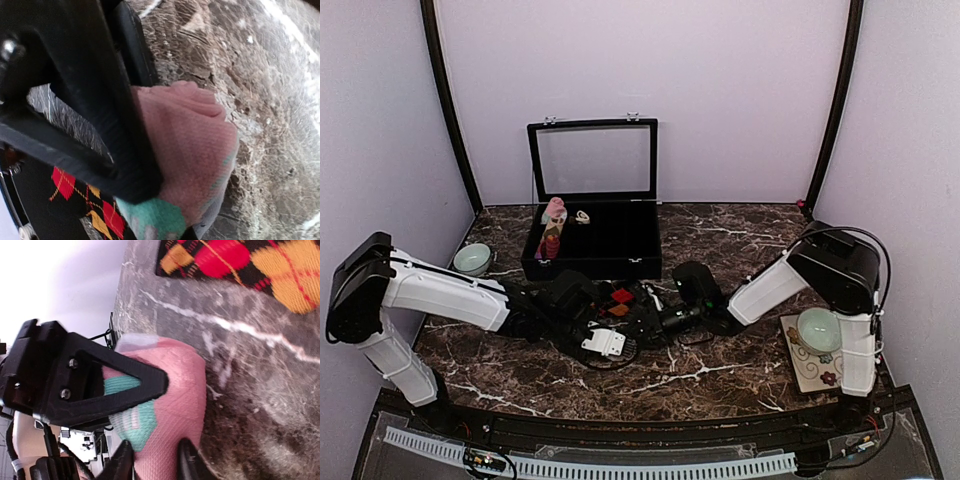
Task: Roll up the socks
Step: Pick up the sock from the center of the board.
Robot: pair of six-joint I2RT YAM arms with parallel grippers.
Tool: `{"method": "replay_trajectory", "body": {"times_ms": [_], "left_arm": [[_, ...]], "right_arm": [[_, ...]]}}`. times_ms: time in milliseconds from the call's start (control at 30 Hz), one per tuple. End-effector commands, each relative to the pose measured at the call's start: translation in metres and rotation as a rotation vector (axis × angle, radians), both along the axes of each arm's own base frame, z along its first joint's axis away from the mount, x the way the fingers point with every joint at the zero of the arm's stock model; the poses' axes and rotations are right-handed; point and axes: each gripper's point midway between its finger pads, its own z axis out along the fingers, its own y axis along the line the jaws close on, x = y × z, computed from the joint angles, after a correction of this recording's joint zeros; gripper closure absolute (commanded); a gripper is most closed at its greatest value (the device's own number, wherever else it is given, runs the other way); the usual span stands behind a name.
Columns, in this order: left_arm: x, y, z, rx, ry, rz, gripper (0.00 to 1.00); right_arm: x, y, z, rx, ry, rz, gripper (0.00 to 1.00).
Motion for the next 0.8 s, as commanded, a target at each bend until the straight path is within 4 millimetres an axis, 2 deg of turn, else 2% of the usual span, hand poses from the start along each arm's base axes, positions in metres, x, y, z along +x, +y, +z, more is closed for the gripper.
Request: {"method": "replay_trajectory", "body": {"times_ms": [0,100,200,333,400,500,667,767], "left_arm": [[0.015,-0.008,0.056,-0.172,0.126,0.145,1.00],[0.009,-0.009,0.079,-0.281,0.398,0.198,1.00],[0.004,-0.009,0.103,-0.376,0.628,0.222,1.00],[-0.005,-0.015,0.125,-0.455,0.809,0.233,1.00],[-0.008,-0.019,0.134,-0.472,0.864,0.233,1.00],[-0.018,-0.024,0.151,-0.490,0.952,0.189,1.00],[-0.040,-0.022,0.172,-0.490,1.042,0.078,1.00],[-0.052,-0.021,0.180,-0.482,1.094,0.025,1.00]], "right_arm": [[-0.001,0.005,0.042,0.019,-0.158,0.029,0.57],[0.015,-0.002,0.052,-0.045,-0.364,-0.002,0.53],[0.026,-0.008,0.081,-0.036,-0.555,-0.058,0.47],[0.021,-0.006,0.134,0.031,-0.808,-0.078,0.46],[0.015,-0.002,0.149,0.053,-0.890,-0.068,0.48],[0.011,0.003,0.155,0.053,-0.908,-0.043,0.50],[0.001,0.006,0.159,0.114,-0.899,0.002,0.59],[-0.009,0.007,0.167,0.178,-0.898,0.034,0.71]]}}
